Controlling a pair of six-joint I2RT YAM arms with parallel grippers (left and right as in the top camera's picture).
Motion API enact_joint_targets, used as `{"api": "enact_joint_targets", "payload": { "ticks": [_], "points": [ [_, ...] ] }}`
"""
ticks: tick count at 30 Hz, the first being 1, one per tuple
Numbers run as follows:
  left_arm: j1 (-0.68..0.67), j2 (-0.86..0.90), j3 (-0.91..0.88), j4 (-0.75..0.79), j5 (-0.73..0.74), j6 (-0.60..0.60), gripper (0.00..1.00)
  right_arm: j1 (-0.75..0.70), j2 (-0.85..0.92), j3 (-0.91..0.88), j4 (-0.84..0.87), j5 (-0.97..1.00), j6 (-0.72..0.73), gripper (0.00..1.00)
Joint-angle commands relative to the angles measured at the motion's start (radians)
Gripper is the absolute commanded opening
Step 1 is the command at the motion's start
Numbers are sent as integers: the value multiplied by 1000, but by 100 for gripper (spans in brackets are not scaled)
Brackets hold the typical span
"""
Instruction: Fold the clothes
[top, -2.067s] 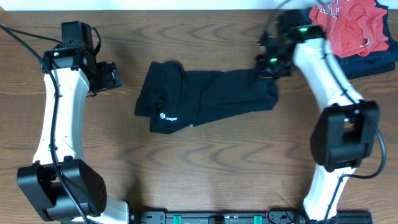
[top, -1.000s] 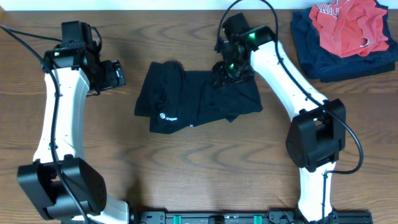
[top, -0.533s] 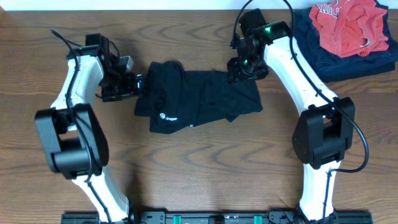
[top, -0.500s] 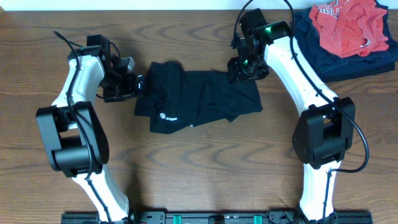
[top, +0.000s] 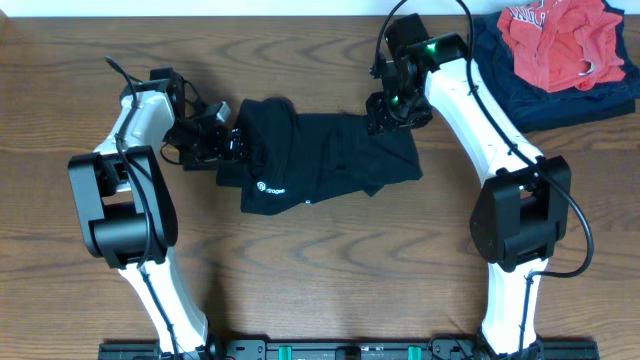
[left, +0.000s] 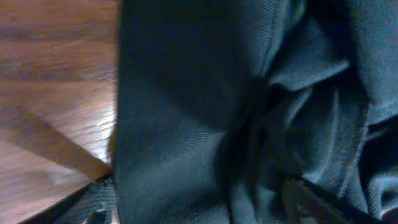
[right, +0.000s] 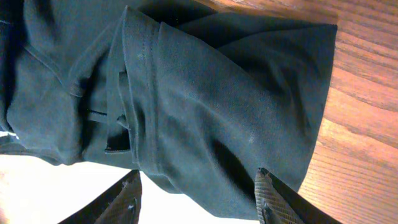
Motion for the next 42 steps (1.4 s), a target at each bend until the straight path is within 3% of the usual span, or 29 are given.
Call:
{"api": "enact_joint_targets", "payload": {
  "ticks": [1, 3, 7, 15, 19, 21, 22, 36, 37, 39, 41, 42],
  "points": [
    [1, 29, -26, -2, 54, 43, 65, -3, -24, 18, 0, 3, -14, 56],
    [1, 29, -32, -8, 54, 42, 38, -3, -24, 18, 1, 3, -14, 56],
    [2, 29, -36, -25, 53, 43, 6, -3, -24, 18, 0, 3, -14, 56],
    [76, -30, -34, -42, 26, 5, 6, 0, -24, 17, 21, -9, -11, 46],
    [134, -133, -34, -44, 7, -29, 6, 6, -21, 8, 73, -9, 35, 22],
    [154, -192, -34, -43, 0, -39, 6, 8, -21, -10, 107, -9, 65, 4],
    [161, -219, -34, -43, 1, -41, 6, 9, -21, -22, 121, -9, 79, 1],
    [167, -297, -35, -89, 0, -36, 7, 10, -21, -148, 191, -74, 86, 1],
    [167, -291, -35, -89, 1, -30, 13, 9, -21, -150, 193, -82, 77, 1],
    [167, -274, -35, -85, 1, -16, 37, 8, -21, -150, 195, -87, 68, 4],
    [165, -253, -35, -77, 1, -13, 59, 7, -22, -149, 191, -88, 56, 14],
    [162, -243, -35, -74, 1, 2, 64, 6, -22, -149, 189, -87, 50, 19]
  ]
}}
